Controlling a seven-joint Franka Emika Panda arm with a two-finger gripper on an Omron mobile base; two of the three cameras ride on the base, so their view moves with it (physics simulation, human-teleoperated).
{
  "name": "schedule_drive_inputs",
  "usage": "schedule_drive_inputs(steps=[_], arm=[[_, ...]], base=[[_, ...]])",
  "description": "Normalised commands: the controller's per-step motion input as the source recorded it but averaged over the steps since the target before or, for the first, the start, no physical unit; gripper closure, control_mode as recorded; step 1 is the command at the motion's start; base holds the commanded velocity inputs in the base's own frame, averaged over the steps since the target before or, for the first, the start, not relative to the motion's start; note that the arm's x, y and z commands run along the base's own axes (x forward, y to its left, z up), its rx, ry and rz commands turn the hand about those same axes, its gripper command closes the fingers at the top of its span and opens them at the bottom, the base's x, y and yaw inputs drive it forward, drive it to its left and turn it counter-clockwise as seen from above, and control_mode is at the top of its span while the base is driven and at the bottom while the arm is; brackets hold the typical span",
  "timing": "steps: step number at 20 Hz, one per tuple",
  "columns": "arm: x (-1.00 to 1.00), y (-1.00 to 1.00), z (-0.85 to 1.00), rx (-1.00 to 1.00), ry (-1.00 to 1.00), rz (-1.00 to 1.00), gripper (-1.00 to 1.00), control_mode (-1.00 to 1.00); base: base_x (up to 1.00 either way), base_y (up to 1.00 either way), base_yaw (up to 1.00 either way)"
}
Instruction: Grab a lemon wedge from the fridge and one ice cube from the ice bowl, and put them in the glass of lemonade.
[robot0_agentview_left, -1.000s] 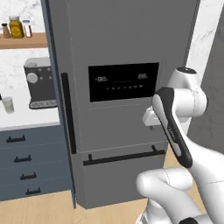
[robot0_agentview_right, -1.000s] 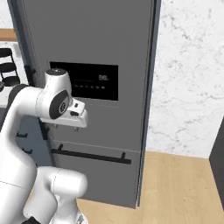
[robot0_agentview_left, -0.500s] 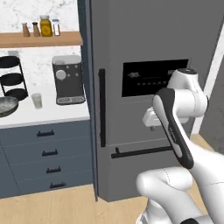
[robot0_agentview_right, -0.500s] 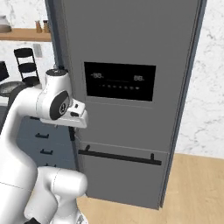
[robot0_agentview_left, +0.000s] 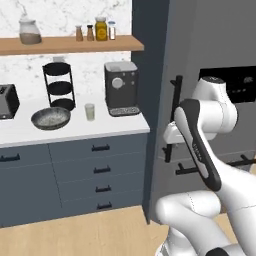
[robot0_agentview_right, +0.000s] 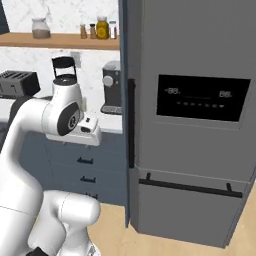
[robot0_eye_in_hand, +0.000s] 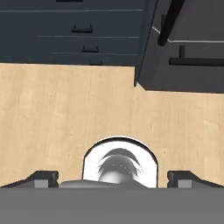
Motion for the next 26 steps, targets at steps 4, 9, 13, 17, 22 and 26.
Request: schedule_drive_inputs(steps=[4, 9, 13, 17, 22, 26], arm=[[0.00, 0.00, 0.00, 0.00, 0.00, 0.00, -1.00, 1.00], [0.00, 0.00, 0.00, 0.00, 0.00, 0.00, -1.00, 1.00], [0.00, 0.00, 0.00, 0.00, 0.00, 0.00, -1.00, 1.00], [0.00, 0.00, 0.00, 0.00, 0.00, 0.00, -1.00, 1.00], [0.00, 0.00, 0.00, 0.00, 0.00, 0.00, -1.00, 1.00], [0.00, 0.00, 0.00, 0.00, 0.00, 0.00, -1.00, 1.00]], base=[[0.64, 1.00, -0.08], [0.68, 0.88, -0.09], [0.72, 0.78, -0.11], [0.80, 0.54, -0.10], [0.87, 0.20, -0.04], [0.75, 0.00, 0.00]])
